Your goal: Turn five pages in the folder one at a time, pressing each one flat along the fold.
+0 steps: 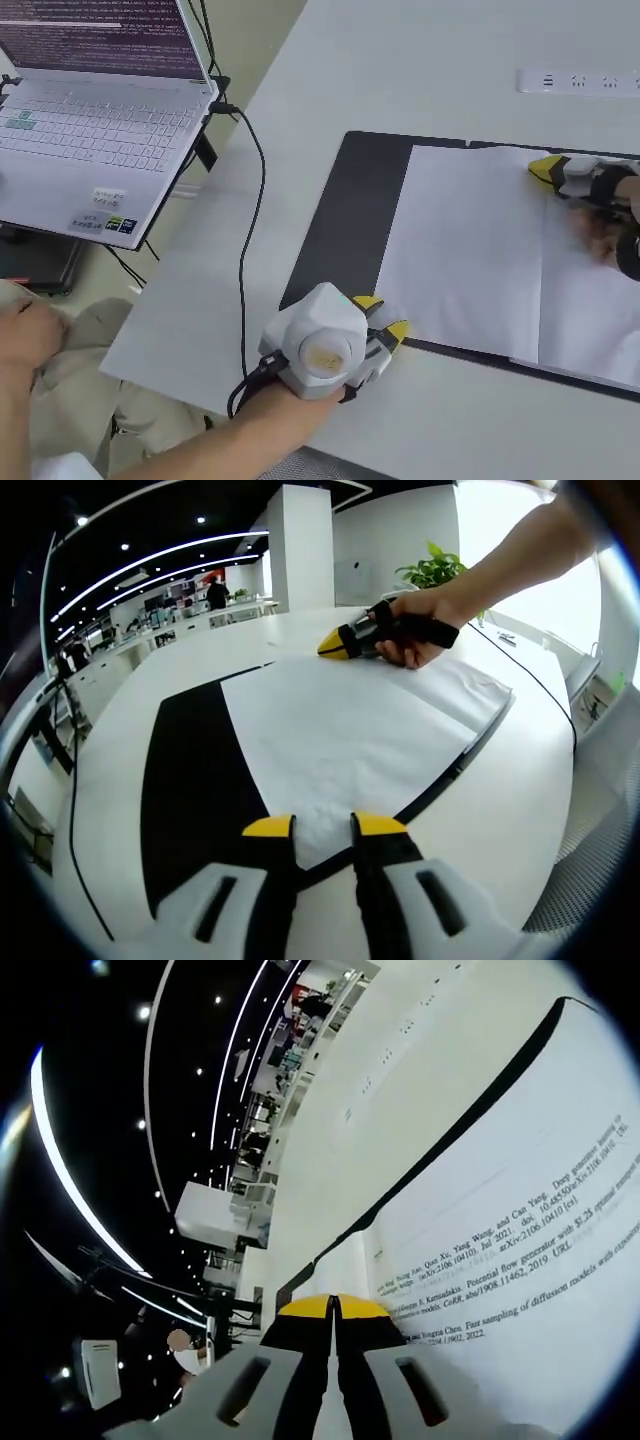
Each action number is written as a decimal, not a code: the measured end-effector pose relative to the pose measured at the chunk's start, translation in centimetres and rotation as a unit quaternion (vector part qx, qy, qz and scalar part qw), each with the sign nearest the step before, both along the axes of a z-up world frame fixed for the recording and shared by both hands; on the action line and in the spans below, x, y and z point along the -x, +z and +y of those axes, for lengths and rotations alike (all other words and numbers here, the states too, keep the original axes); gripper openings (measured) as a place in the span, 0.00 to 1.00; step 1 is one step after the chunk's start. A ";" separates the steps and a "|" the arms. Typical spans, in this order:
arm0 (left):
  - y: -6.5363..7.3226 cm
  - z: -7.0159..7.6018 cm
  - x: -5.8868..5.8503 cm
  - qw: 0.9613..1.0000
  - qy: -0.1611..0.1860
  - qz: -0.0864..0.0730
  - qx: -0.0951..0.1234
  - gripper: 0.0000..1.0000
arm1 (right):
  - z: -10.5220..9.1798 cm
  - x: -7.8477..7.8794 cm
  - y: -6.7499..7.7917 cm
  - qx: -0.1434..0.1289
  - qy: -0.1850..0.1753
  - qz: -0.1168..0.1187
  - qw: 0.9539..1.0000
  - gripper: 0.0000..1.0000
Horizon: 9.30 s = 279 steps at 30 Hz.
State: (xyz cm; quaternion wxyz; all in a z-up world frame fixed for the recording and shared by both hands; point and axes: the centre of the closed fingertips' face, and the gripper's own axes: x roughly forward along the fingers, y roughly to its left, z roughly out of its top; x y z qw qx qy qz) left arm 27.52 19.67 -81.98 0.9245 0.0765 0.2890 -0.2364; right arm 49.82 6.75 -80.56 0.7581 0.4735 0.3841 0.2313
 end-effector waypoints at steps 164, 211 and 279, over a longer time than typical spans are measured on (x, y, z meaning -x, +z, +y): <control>12.6 1.6 4.8 0.997 0.057 -0.017 0.056 0.94 | -15.2 27.7 11.1 0.367 0.018 -0.242 0.898 0.99; 6.6 -15.1 -1.3 0.995 -0.091 0.019 0.033 0.78 | -17.3 25.6 8.1 0.348 0.030 -0.228 0.909 0.91; 1.2 -25.4 -2.9 0.984 -0.174 -0.033 0.009 0.26 | -16.8 24.3 5.1 0.302 0.029 -0.212 0.929 0.73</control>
